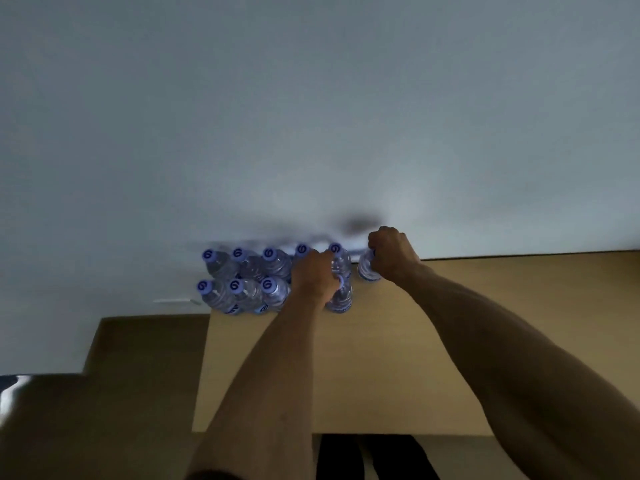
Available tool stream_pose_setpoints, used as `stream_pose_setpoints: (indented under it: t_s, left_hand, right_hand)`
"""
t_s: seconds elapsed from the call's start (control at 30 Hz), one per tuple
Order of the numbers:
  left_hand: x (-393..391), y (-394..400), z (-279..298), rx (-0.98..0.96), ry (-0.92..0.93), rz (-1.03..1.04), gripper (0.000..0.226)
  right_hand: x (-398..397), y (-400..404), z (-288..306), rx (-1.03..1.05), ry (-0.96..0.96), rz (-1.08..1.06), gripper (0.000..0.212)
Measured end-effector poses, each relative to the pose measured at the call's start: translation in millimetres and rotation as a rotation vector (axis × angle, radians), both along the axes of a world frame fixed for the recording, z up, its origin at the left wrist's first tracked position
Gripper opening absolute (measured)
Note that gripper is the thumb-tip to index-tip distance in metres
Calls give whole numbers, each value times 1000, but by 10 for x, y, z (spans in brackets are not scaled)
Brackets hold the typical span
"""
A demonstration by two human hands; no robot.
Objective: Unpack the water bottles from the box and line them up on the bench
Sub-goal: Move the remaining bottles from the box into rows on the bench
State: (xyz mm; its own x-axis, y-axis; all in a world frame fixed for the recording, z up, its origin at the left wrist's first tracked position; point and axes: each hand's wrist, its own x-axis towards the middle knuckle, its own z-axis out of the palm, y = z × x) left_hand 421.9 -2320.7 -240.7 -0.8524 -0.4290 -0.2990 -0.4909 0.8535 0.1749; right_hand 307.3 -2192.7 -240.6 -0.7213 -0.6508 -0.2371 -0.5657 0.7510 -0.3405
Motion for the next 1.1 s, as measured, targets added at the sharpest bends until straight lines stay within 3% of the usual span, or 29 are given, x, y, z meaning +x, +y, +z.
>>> stream_pose_setpoints:
  t_s: [0.57, 0.8, 1.0, 1.1]
  left_hand:
    - [-1, -153, -166, 40, 28, 26, 21]
    - [-49, -161, -201, 50, 48, 38, 25]
    - [-20, -123, -264, 48, 62, 41, 17]
    - [13, -117, -250, 41, 68, 10, 16]
  right_hand:
    - [-54, -144, -143, 27, 24, 152, 25]
    - [-71, -236, -125, 71, 1, 7, 14]
    - [-34, -221, -212, 21, -28, -55, 16]
    - [1, -213, -217, 62, -23, -46, 29]
